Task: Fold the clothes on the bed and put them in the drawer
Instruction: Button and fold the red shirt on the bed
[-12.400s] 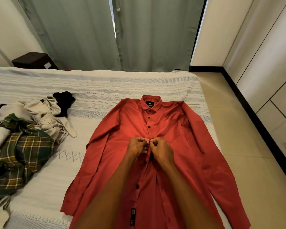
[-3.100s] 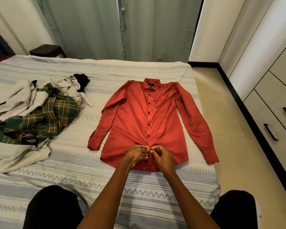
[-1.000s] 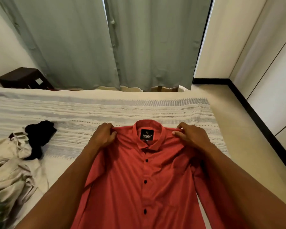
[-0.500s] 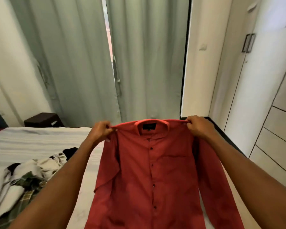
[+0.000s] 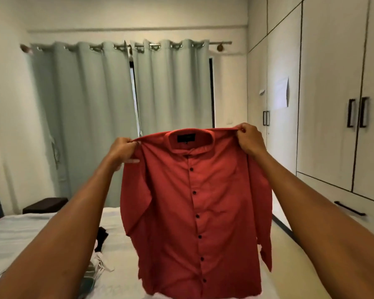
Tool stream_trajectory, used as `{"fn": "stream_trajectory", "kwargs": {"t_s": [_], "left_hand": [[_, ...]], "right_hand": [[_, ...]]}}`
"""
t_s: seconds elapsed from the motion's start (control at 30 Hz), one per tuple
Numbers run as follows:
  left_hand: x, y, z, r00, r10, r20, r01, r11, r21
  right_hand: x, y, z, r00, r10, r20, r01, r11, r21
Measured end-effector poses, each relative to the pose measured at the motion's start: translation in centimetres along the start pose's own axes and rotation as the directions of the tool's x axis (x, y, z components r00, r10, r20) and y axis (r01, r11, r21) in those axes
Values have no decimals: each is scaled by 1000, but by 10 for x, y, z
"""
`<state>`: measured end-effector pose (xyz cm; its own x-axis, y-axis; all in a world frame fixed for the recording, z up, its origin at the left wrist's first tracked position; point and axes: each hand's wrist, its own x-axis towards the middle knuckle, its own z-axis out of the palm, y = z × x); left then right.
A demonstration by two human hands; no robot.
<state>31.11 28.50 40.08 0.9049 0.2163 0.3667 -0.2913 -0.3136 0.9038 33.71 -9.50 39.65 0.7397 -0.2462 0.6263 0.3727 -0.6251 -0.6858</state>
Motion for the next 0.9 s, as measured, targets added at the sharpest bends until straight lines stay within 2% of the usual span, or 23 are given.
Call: {"fn": "stream_trajectory", "kwargs": {"t_s": [0.1, 0.17, 0.2, 0.27, 0.33, 0.43, 0.5, 0.57, 0.63, 0.73, 0.8, 0.83, 0.87, 0.9], "left_hand": [[-15, 33, -16, 998, 54, -30, -55, 998, -27], [-21, 51, -31, 999, 49, -1, -49, 999, 1], [-25, 57, -41, 999, 23, 43, -26, 998, 52], [-33, 65, -61, 977, -87, 195, 50, 982, 184], [-39, 66, -76, 911, -199, 360, 99, 956, 277], [-35, 63, -84, 797, -260, 545, 115, 951, 286], [-25, 57, -77, 760, -290, 582, 149, 949, 278], [-14, 48, -67, 754, -344, 560, 193, 930, 312], [5, 33, -53, 740, -422, 525, 223, 889, 401], [39, -2, -29, 734, -504, 455, 240, 820, 520], [65, -34, -9, 805, -487, 340, 252, 798, 548], [80, -50, 0, 856, -446, 262, 250, 800, 545], [98, -67, 13, 900, -393, 187, 242, 809, 535], [115, -82, 24, 938, -325, 118, 215, 817, 535]], "right_hand": [[-10, -35, -33, 991, -102, -91, 101, 995, -20], [-11, -52, -55, 989, -115, -92, 108, 991, -76], [-9, -61, -65, 993, -107, -53, 101, 990, -98], [-7, -74, -84, 992, -53, 116, 65, 992, -104], [-9, -83, -100, 954, 37, 299, -8, 995, -98], [-10, -82, -111, 876, 111, 469, -94, 994, -59], [0, -73, -106, 829, 102, 550, -116, 993, -9], [11, -60, -95, 797, 115, 592, -123, 992, -27], [27, -37, -76, 744, 215, 633, -191, 976, -108], [56, 3, -38, 604, 392, 694, -259, 920, -295], [72, 32, -5, 509, 470, 721, -237, 882, -407], [81, 45, 13, 496, 485, 720, -224, 873, -434], [92, 61, 35, 506, 493, 708, -211, 867, -452], [104, 74, 57, 546, 480, 687, -188, 869, -457]]}}
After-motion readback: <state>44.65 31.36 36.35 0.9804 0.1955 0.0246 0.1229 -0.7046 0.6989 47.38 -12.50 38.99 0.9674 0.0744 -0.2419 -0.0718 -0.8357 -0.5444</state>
